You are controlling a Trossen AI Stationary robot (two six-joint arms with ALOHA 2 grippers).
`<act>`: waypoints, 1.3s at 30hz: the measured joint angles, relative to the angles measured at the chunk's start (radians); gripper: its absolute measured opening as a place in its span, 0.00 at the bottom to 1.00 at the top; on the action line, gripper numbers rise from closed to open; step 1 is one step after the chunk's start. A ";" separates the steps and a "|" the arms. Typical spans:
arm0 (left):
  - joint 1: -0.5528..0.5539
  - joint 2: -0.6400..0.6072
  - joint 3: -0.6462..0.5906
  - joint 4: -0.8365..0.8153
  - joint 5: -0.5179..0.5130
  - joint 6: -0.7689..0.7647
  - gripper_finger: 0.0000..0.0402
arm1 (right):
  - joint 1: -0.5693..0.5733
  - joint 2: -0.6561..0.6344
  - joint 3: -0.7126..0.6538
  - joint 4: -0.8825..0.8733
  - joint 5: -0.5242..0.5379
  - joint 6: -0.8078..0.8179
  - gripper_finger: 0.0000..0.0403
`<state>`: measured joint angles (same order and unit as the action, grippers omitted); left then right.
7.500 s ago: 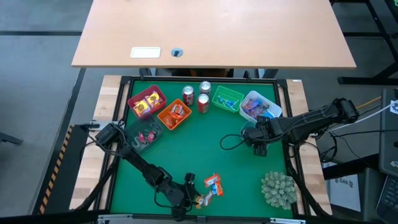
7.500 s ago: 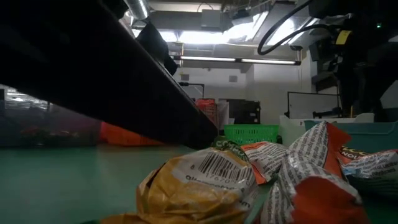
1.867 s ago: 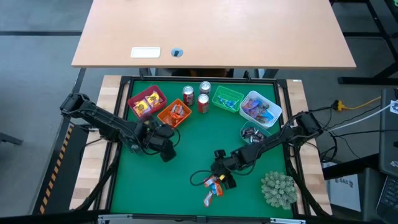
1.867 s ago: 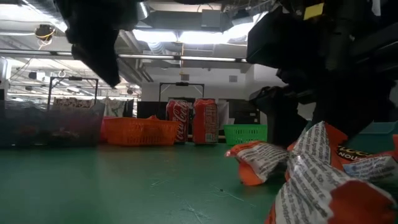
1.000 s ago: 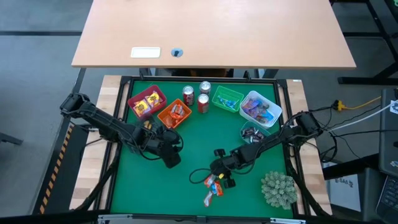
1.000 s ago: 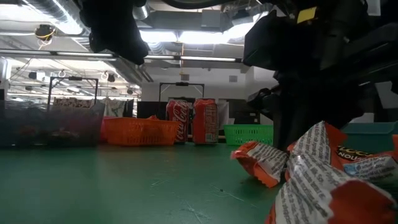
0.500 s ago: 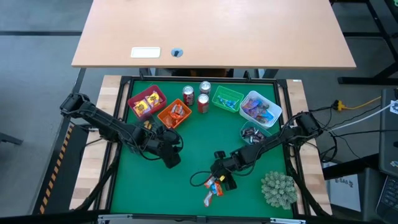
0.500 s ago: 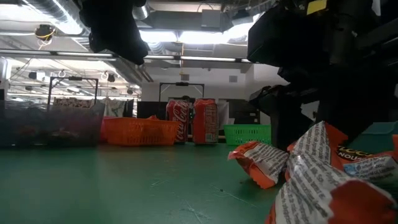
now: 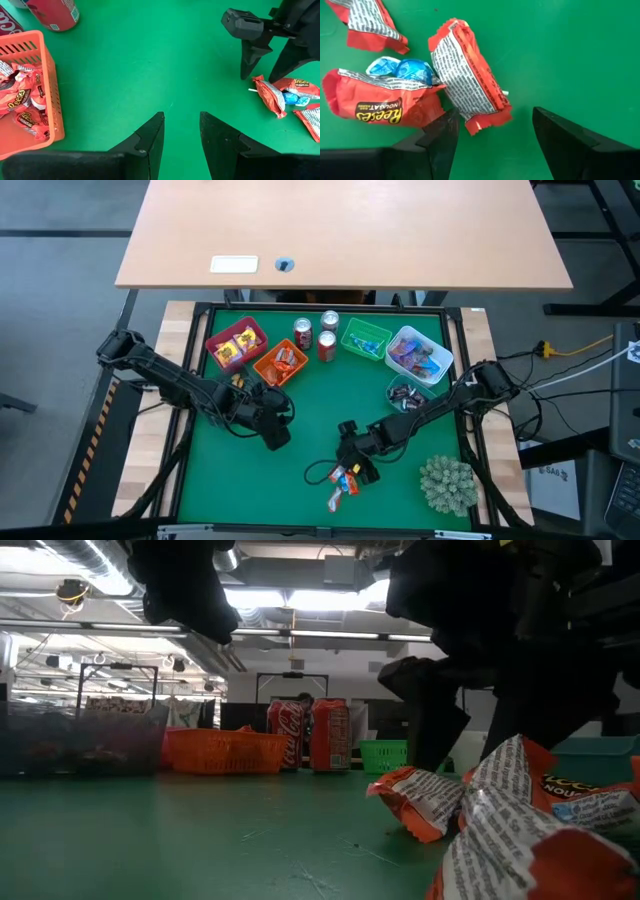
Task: Sort candy
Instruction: Put the orange chocolate into the orange bin
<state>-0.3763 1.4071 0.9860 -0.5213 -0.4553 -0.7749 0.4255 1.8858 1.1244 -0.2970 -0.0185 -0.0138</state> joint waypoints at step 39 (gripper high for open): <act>0.000 0.000 0.000 0.007 0.000 0.000 0.28 | 0.000 0.040 0.003 0.032 -0.040 -0.046 0.13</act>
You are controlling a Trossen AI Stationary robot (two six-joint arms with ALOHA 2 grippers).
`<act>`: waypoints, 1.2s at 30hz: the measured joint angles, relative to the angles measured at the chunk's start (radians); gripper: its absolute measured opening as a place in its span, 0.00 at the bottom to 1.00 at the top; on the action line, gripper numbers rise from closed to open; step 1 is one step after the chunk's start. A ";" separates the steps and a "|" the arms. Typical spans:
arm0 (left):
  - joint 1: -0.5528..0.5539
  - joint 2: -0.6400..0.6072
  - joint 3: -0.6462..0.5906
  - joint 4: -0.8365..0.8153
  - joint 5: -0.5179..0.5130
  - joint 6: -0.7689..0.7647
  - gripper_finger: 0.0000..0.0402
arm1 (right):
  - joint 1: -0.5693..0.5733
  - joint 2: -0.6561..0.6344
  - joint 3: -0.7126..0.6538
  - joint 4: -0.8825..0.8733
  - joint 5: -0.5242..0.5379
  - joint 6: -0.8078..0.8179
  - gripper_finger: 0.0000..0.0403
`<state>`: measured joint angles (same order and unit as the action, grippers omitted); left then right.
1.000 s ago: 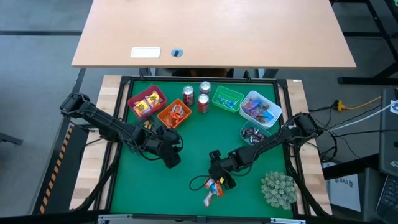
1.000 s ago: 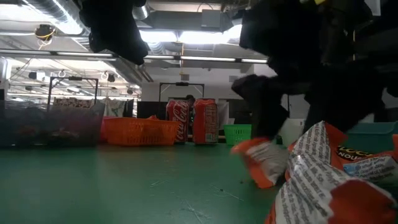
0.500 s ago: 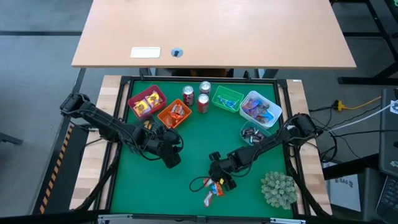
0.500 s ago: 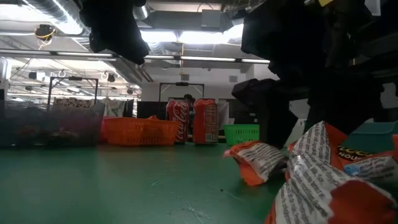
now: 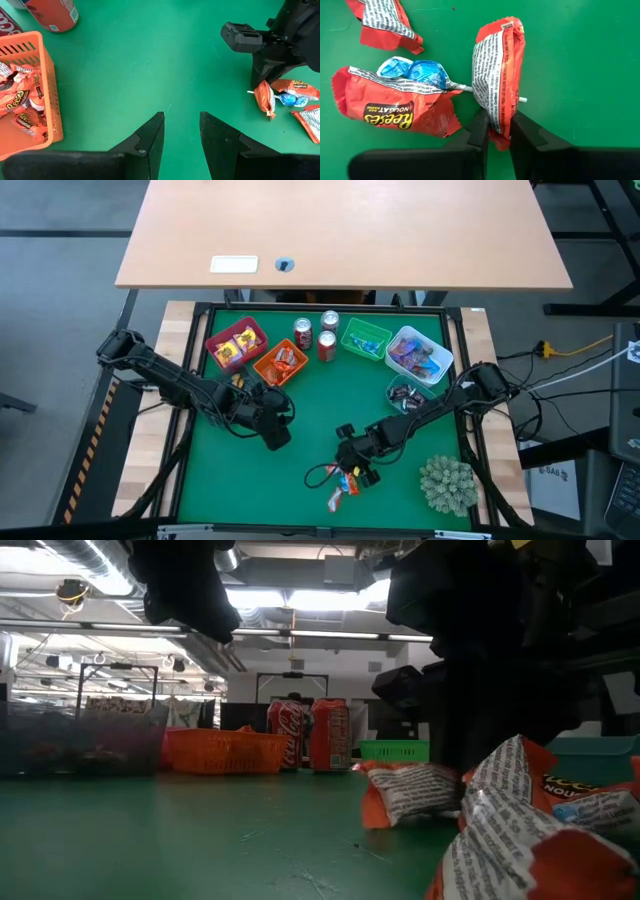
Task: Sort candy
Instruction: Put the orange chocolate into the orange bin
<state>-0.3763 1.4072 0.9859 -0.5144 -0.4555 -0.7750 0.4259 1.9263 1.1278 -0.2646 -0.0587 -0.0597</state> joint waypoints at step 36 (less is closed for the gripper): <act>0.000 0.000 0.000 0.188 0.108 0.155 0.28 | -0.062 -0.047 -0.002 0.430 0.494 0.085 0.07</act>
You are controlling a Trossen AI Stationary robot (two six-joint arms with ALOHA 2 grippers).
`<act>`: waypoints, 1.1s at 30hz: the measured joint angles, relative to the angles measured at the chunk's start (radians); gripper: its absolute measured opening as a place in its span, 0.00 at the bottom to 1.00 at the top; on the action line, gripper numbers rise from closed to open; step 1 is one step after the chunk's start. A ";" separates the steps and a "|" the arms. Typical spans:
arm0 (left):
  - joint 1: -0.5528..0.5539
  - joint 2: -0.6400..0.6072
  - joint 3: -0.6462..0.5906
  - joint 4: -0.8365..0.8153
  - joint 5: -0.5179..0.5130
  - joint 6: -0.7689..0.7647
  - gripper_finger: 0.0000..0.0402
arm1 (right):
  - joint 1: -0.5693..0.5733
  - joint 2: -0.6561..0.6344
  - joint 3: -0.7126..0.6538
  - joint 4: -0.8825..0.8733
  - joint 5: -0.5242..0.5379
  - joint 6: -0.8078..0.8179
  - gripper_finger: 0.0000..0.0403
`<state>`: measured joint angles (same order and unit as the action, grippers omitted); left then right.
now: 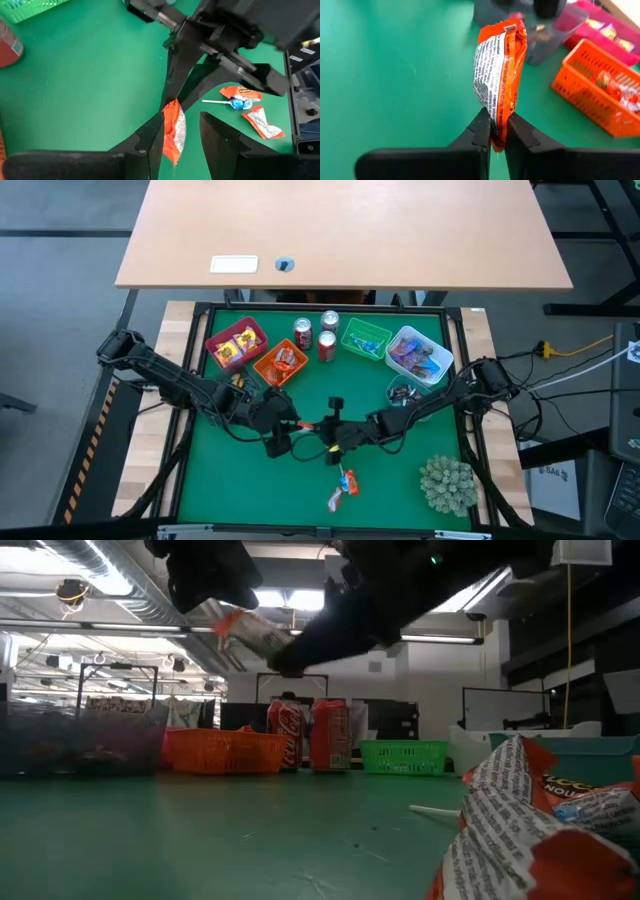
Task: Sort candy
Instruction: Put the orange chocolate into the orange bin
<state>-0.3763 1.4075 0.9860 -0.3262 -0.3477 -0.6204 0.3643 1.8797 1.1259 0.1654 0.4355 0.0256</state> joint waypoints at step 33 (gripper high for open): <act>0.000 0.000 0.000 -0.070 0.031 -0.059 0.04 | -0.011 -0.002 0.000 0.137 0.015 0.000 0.08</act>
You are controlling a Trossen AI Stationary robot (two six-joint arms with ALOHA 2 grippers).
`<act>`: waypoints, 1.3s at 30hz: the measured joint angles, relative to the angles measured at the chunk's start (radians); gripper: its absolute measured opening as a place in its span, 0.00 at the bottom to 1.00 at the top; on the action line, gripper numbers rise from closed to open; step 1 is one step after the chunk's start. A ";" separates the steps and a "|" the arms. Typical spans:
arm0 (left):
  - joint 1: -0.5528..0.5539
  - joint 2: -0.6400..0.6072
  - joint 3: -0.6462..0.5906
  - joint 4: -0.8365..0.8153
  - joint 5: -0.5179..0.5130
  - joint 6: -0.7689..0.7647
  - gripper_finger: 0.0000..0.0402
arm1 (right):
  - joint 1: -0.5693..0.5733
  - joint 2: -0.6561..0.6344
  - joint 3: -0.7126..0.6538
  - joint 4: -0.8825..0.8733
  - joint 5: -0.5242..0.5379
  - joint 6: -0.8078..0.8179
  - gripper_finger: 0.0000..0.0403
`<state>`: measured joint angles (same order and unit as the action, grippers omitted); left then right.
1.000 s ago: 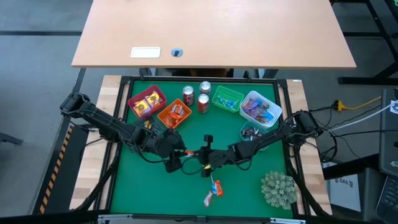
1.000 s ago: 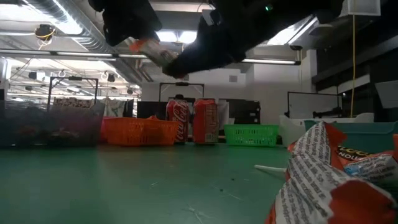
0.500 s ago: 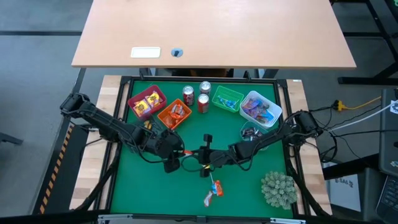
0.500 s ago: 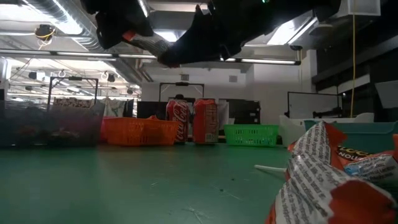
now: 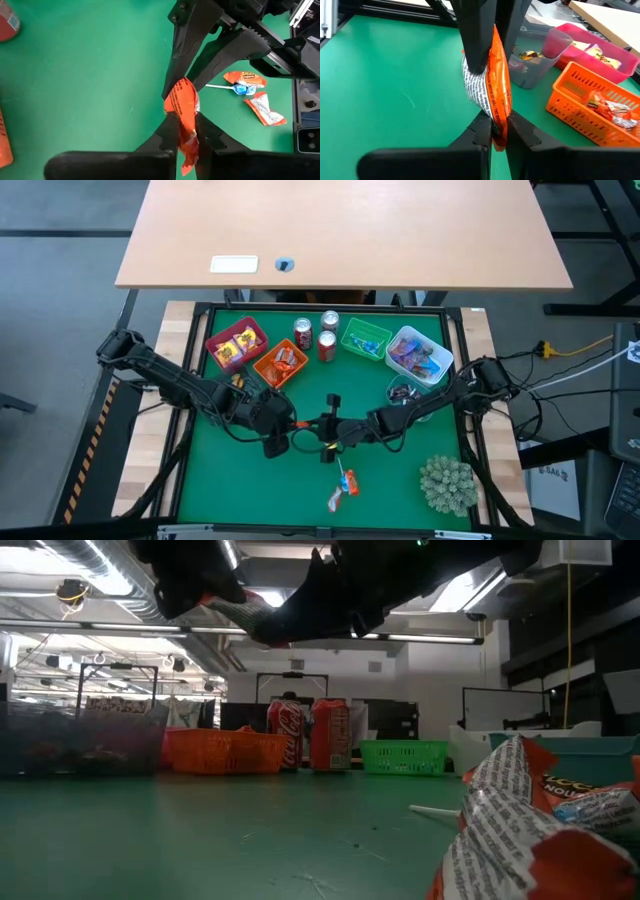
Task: Sort candy
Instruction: Put the orange chocolate into the orange bin
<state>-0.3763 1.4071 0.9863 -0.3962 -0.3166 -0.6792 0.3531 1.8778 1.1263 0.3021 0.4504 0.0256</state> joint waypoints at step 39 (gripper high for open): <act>0.560 -0.060 0.000 -0.328 -0.067 0.556 0.07 | 0.091 -0.175 0.001 -0.479 -0.617 0.830 0.45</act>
<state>0.1839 1.3476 0.9859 -0.7246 -0.3832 -0.1233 0.4440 1.7023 1.1275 -0.1768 -0.1662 0.8553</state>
